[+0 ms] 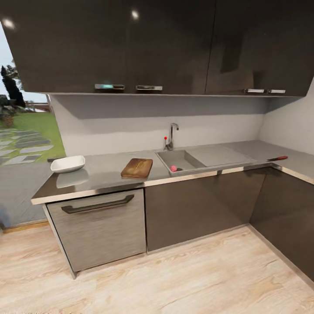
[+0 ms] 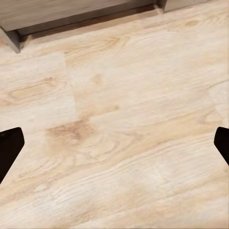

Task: In the kitchen, take the Vidalia onion out of the sink, dice it on the chopping board with the paring knife, put the diced onion into the bowl on the countertop, then place both the paring knife and the chopping board into the sink.

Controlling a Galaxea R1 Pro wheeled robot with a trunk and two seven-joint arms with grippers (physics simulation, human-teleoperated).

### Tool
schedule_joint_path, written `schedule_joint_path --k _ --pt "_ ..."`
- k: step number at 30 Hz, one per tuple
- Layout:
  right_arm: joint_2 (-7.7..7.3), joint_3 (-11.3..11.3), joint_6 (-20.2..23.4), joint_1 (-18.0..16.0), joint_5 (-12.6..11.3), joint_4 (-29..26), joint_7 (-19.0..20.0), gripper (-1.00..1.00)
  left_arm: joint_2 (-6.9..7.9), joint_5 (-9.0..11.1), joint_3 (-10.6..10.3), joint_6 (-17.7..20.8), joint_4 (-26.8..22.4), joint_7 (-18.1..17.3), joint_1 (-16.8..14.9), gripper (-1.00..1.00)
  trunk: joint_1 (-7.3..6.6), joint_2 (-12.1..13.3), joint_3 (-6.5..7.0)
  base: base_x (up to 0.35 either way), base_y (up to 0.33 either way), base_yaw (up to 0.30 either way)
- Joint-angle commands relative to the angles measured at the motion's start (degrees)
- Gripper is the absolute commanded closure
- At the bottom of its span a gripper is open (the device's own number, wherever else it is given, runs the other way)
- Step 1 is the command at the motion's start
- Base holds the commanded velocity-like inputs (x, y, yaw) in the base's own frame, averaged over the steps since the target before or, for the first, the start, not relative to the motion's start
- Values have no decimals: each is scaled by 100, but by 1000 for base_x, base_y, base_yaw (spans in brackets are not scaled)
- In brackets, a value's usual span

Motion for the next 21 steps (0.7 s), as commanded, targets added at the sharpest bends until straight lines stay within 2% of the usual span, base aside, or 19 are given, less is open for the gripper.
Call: schedule_joint_path --k 1,21 --pt "-1 3 -16 -2 -1 2 -15 -100 -1 -1 4 -13 -1 2 -2 -100 1 -2 -5 162 -172 281" --pt "-1 5 -16 -2 -1 2 -14 -100 -9 -1 -1 -13 11 2 -2 -100 1 -2 -5 151 -178 281"
